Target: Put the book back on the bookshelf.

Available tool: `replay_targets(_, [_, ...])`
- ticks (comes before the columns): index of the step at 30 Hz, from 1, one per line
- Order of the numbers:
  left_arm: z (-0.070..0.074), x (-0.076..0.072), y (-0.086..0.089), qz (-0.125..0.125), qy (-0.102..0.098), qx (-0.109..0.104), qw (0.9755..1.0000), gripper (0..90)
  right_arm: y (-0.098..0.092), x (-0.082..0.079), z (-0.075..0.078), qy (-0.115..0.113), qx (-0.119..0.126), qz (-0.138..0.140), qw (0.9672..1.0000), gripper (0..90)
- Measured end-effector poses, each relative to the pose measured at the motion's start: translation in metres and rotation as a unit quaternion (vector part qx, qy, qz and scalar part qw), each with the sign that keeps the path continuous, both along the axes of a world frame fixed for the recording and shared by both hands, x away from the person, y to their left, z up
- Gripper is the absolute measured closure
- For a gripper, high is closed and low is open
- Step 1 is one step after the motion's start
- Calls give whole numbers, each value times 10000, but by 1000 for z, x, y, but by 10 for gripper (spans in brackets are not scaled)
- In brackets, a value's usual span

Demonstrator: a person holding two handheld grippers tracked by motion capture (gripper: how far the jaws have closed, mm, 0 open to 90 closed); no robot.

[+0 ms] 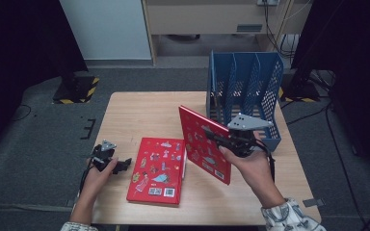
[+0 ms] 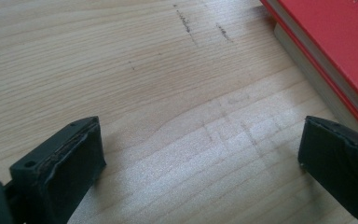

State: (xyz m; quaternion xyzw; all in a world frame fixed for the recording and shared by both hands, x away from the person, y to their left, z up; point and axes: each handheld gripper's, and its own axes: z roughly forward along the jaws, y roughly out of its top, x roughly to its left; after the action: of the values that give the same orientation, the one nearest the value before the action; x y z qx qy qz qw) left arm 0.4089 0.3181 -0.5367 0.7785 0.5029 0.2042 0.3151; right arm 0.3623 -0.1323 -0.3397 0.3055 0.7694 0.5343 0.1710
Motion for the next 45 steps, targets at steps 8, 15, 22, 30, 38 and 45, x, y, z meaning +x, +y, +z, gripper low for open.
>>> replay_targets(8, [0,0,0,0,-3,-2,10000,0,-16,-7,-4,31,-26,-133,9999,791])
replay_targets(15, [0,0,1,-26,-5,22,10000,0,-34,-13,-8,57,22,-295,9995,791])
replay_targets(22, [0,0,1,-29,-4,24,10000,0,-48,-20,-13,76,-11,-396,9992,791])
replay_targets(30, [0,-1,1,-31,-11,9,10000,0,-69,-28,-15,105,50,-604,9981,791])
replay_targets(38, [0,-1,1,-30,-1,-3,10000,0,-84,-33,-9,112,206,-724,9971,791])
replay_targets(45, [0,-2,1,-23,-3,-3,10000,0,-94,-36,9,79,314,-858,9958,791])
